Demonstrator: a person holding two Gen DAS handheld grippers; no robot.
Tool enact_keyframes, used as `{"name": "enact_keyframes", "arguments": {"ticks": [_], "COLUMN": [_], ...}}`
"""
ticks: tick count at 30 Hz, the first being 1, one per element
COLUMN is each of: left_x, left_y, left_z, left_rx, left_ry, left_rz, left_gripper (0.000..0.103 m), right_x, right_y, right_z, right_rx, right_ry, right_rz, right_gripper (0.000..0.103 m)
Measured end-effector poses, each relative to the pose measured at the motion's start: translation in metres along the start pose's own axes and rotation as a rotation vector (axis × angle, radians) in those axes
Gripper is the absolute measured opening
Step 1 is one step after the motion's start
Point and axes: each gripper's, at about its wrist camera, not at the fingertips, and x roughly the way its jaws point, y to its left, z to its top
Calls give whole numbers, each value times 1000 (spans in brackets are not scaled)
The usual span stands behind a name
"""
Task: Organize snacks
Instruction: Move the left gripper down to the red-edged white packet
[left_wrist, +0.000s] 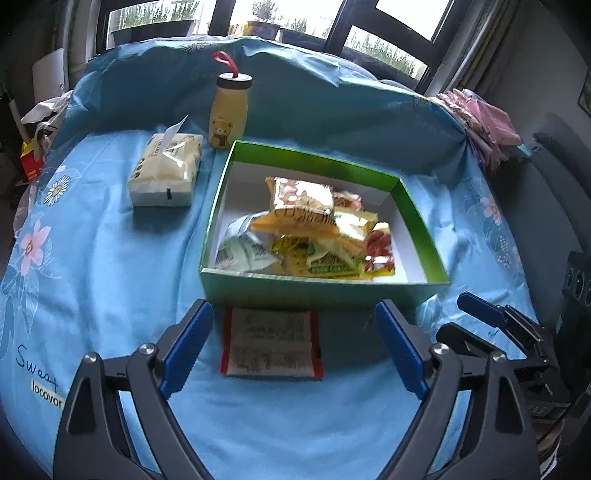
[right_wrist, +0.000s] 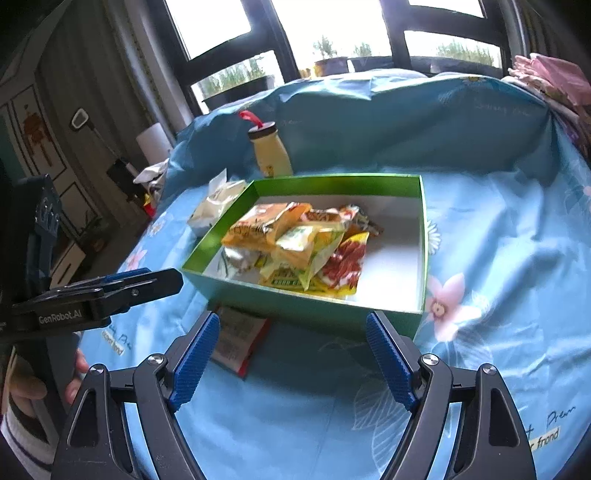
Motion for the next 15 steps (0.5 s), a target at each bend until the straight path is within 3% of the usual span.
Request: {"name": "enact_keyframes", "arguments": {"ticks": [2,15], "left_x": [1,29], "left_y": [4,38], "left_z": [-7,-43], "left_rx": [-2,-98], "left_ry": [9,98], "left_rz": [3,4], "left_gripper": [103,103], "right_x": [4,45], "right_y": [2,8], "right_z": [-6,-39], "right_rx": [-2,34], "right_ry": [17,141], "right_rz": [19,111], "right_gripper": [82,82]}}
